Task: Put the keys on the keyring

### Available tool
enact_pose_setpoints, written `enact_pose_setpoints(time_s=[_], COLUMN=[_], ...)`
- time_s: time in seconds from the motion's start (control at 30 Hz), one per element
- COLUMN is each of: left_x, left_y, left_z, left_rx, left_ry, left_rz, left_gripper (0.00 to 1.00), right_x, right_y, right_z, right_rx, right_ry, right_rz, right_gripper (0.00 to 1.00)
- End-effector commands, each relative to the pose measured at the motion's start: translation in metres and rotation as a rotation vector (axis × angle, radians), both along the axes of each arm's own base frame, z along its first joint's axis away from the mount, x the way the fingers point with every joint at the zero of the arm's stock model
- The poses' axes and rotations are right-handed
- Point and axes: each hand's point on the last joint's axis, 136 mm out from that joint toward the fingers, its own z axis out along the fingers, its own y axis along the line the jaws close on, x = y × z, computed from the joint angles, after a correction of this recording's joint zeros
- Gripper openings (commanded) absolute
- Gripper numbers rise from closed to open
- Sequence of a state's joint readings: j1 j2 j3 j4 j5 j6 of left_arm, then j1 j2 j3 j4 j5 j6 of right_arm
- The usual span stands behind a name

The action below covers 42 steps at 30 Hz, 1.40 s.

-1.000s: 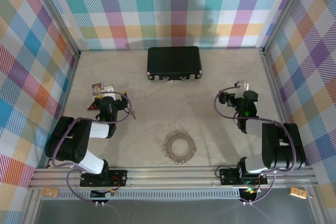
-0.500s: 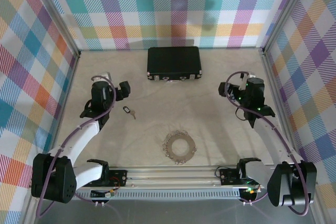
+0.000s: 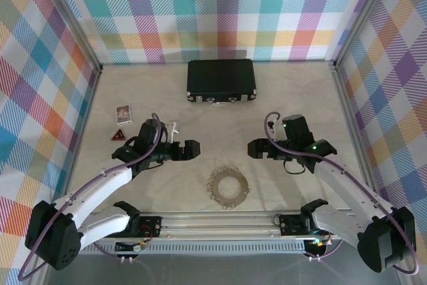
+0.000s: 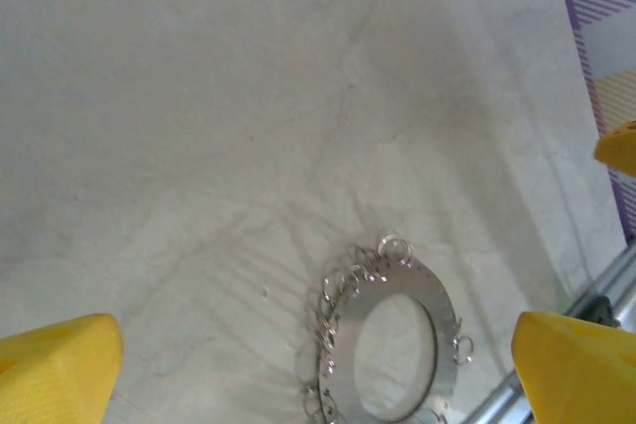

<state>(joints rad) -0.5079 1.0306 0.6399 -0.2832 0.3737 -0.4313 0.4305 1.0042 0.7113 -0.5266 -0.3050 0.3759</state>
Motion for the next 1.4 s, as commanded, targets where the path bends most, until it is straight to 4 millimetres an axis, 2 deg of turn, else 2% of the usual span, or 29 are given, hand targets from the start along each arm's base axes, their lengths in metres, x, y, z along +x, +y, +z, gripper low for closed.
enact_pose_setpoints(time_s=[0.0,0.13,0.4,0.6,0.8,0.83,0.87,0.9,0.93,1.2,1.37], left_x=[-0.017,-0.022,-0.026,-0.03,-0.035,-0.036,-0.037,-0.038,-0.038,-0.039,-0.035], left_y=[-0.015,-0.026,-0.035,-0.039,-0.048,-0.049,-0.049,-0.05,-0.05,-0.049,-0.041], left_z=[-0.01,-0.019,-0.023,-0.03,-0.029,-0.029,-0.03,-0.03,-0.031,-0.035,-0.039], left_rx=[-0.068,-0.095,-0.114,-0.107,-0.126,-0.125,-0.122,-0.122,-0.119,-0.104,-0.072], left_ry=[0.06,0.073,0.061,0.056,0.041,0.04,0.041,0.042,0.042,0.058,0.053], left_rz=[-0.037,-0.054,-0.051,-0.071,-0.108,-0.112,-0.115,-0.119,-0.118,-0.107,-0.06], left_gripper=[0.99,0.95,0.87,0.8,0.74,0.75,0.8,0.92,1.0,1.0,1.0], right_x=[-0.03,-0.038,-0.035,-0.032,-0.025,-0.024,-0.023,-0.022,-0.022,-0.018,-0.02], right_y=[0.009,0.018,0.044,0.056,0.066,0.067,0.069,0.071,0.072,0.083,0.09], right_z=[-0.024,-0.045,-0.075,-0.084,-0.088,-0.088,-0.088,-0.089,-0.088,-0.087,-0.086], right_rx=[0.0,-0.042,-0.076,-0.089,-0.105,-0.107,-0.109,-0.111,-0.114,-0.169,-0.195], right_ry=[0.144,0.197,0.247,0.26,0.258,0.259,0.259,0.259,0.258,0.238,0.225], right_rz=[0.053,0.093,0.15,0.168,0.192,0.195,0.198,0.203,0.209,0.249,0.274], right_gripper=[0.86,0.81,0.65,0.54,0.48,0.47,0.46,0.45,0.45,0.39,0.36])
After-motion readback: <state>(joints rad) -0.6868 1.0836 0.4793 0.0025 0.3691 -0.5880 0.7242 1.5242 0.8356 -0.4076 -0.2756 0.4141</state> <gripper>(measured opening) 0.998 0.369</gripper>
